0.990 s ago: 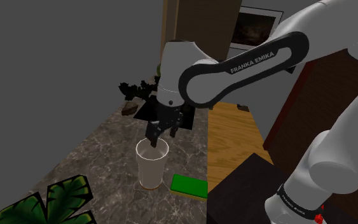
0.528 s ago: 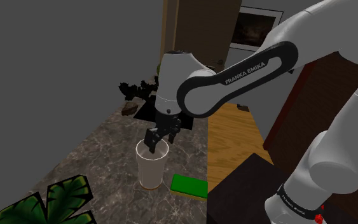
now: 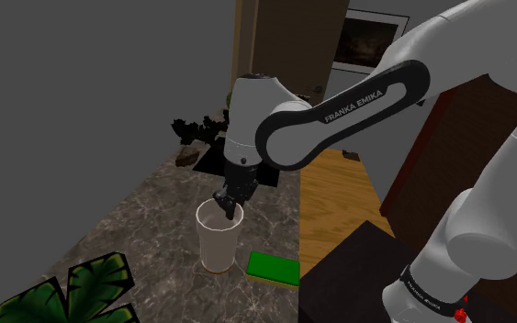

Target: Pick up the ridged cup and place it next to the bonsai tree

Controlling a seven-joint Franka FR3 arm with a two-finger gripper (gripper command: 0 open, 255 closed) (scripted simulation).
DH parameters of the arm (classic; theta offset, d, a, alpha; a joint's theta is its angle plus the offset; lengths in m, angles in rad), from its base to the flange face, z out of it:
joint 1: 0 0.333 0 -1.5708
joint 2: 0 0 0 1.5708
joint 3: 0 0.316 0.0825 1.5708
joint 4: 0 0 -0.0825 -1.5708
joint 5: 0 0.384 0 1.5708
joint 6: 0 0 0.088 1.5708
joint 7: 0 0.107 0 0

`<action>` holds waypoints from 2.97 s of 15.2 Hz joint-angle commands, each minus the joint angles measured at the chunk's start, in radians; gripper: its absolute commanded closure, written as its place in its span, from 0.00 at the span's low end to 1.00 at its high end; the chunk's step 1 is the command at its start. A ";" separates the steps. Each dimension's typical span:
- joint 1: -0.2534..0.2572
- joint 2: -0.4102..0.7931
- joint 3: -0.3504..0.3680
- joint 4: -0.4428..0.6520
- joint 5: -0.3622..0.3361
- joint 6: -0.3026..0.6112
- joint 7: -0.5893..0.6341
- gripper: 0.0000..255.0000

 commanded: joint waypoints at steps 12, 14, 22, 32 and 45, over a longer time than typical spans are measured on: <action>-0.001 -0.039 -0.003 0.033 0.022 -0.068 -0.015 1.00; -0.002 -0.053 -0.005 0.048 0.030 -0.095 -0.019 1.00; -0.004 -0.098 -0.014 0.116 0.050 -0.204 -0.032 1.00; -0.007 -0.133 -0.025 0.219 0.061 -0.338 -0.038 1.00; -0.012 -0.141 -0.035 0.387 0.058 -0.512 -0.031 1.00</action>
